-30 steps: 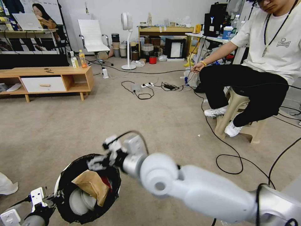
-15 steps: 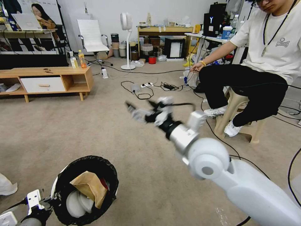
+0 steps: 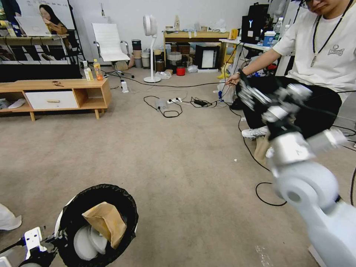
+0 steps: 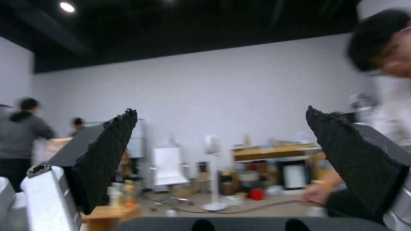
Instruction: Pick up the trash bin and place the garbage on the floor into it.
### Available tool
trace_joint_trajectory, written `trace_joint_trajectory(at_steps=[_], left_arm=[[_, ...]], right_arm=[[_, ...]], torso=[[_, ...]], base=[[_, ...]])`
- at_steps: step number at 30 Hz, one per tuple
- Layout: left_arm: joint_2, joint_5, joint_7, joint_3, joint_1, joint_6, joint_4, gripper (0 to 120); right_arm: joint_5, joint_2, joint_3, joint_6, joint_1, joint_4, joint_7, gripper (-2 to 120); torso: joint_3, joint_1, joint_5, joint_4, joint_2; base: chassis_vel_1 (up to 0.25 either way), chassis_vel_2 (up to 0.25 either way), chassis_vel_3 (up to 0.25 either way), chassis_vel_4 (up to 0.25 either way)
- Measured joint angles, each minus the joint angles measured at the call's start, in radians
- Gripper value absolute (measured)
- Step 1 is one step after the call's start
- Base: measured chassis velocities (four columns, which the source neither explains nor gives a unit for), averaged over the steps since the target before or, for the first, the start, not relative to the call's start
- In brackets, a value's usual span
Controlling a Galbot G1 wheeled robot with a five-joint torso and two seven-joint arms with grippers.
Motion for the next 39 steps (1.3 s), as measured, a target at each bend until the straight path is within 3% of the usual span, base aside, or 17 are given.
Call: trace_joint_trajectory(at_steps=[2, 3, 5, 12, 15, 18, 23, 39], left_arm=[[-0.004, 0.011, 0.0, 0.003, 0.006, -0.002, -0.011, 1], [-0.004, 0.011, 0.0, 0.003, 0.006, -0.002, -0.011, 1], [-0.007, 0.014, 0.001, 0.006, 0.014, -0.004, -0.019, 1], [-0.014, 0.037, 0.006, 0.01, 0.02, -0.013, -0.029, 1], [-0.018, 0.046, 0.007, 0.016, 0.02, -0.017, -0.038, 1], [-0.019, 0.049, 0.007, 0.02, 0.02, -0.018, -0.042, 1], [-0.022, 0.057, 0.008, 0.036, 0.016, -0.021, -0.054, 1], [-0.009, 0.068, 0.01, 0.049, 0.018, -0.026, -0.059, 1]], right_arm=[[-0.095, 0.016, 0.123, 0.008, -0.166, 0.054, -0.014, 100], [-0.095, 0.016, 0.123, 0.008, -0.166, 0.054, -0.014, 100], [-0.175, 0.056, 0.192, 0.015, -0.29, 0.086, -0.029, 100], [-0.311, 0.139, 0.253, 0.032, -0.469, 0.118, -0.045, 100], [-0.439, 0.227, 0.271, 0.04, -0.57, 0.133, -0.046, 100], [-0.482, 0.264, 0.267, 0.043, -0.601, 0.133, -0.046, 100], [-0.617, 0.387, 0.209, 0.064, -0.71, 0.113, -0.043, 100], [-0.746, 0.448, 0.167, 0.091, -0.779, 0.029, -0.035, 100]], torso=[[0.0, 0.0, -0.0004, 0.0006, 0.0], [0.0, 0.0, -0.0004, 0.0006, 0.0], [0.0, 0.0, -0.0005, 0.0007, 0.0], [0.0, 0.0, -0.0004, 0.0006, 0.0], [0.0, 0.0, -0.0007, 0.0006, 0.0], [0.0, 0.0, -0.0006, 0.0006, 0.0], [0.0, 0.0, -0.0005, 0.0004, 0.0], [0.0, 0.0, -0.0005, 0.0007, 0.0]], base=[[0.0, 0.0, 0.0, 0.0], [0.0, 0.0, 0.0, 0.0], [0.0, 0.0, 0.0, 0.0], [0.0, 0.0, 0.0, 0.0], [0.0, 0.0, 0.0, 0.0], [0.0, 0.0, 0.0, 0.0], [0.0, 0.0, 0.0, 0.0], [0.0, 0.0, 0.0, 0.0]])
